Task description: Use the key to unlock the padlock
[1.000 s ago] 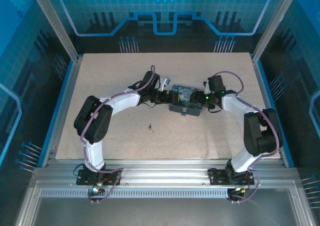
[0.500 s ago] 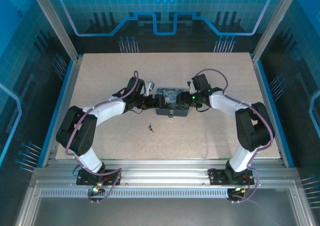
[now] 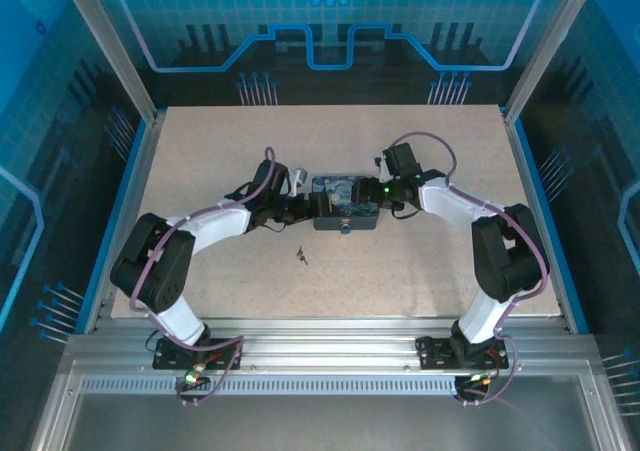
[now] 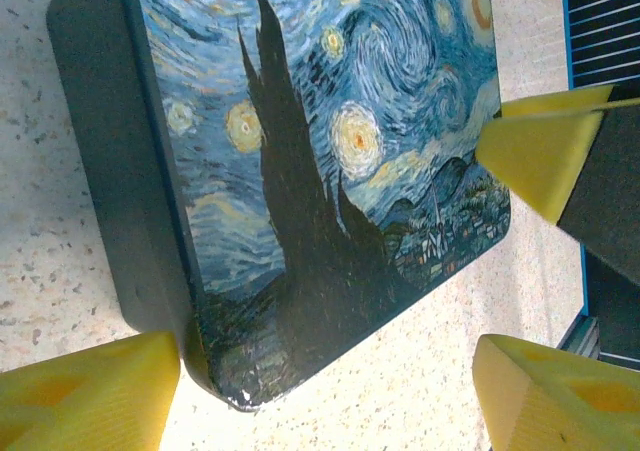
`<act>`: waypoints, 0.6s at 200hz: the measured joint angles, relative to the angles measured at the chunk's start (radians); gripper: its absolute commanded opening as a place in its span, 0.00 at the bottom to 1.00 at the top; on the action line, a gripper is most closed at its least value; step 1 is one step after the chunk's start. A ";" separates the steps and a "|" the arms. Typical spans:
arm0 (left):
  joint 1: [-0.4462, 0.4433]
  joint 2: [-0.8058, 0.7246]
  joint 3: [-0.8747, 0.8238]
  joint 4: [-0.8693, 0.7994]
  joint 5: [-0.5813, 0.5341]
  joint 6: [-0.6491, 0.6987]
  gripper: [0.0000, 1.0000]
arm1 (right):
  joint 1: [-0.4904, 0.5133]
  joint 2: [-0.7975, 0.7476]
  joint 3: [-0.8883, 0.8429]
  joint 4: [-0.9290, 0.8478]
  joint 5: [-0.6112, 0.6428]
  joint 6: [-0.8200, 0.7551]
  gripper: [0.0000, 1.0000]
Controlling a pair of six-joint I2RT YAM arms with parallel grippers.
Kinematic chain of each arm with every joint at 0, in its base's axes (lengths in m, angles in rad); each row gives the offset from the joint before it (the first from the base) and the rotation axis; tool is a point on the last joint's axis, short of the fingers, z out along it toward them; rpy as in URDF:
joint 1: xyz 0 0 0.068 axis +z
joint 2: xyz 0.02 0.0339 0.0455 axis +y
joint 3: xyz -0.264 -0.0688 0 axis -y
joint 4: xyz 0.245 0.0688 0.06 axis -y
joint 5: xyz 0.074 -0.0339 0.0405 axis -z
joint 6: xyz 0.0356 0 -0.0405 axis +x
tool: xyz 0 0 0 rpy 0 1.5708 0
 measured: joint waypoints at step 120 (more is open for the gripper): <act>0.039 -0.146 -0.016 -0.102 -0.119 0.005 0.81 | -0.006 -0.010 0.002 -0.024 0.000 0.000 0.74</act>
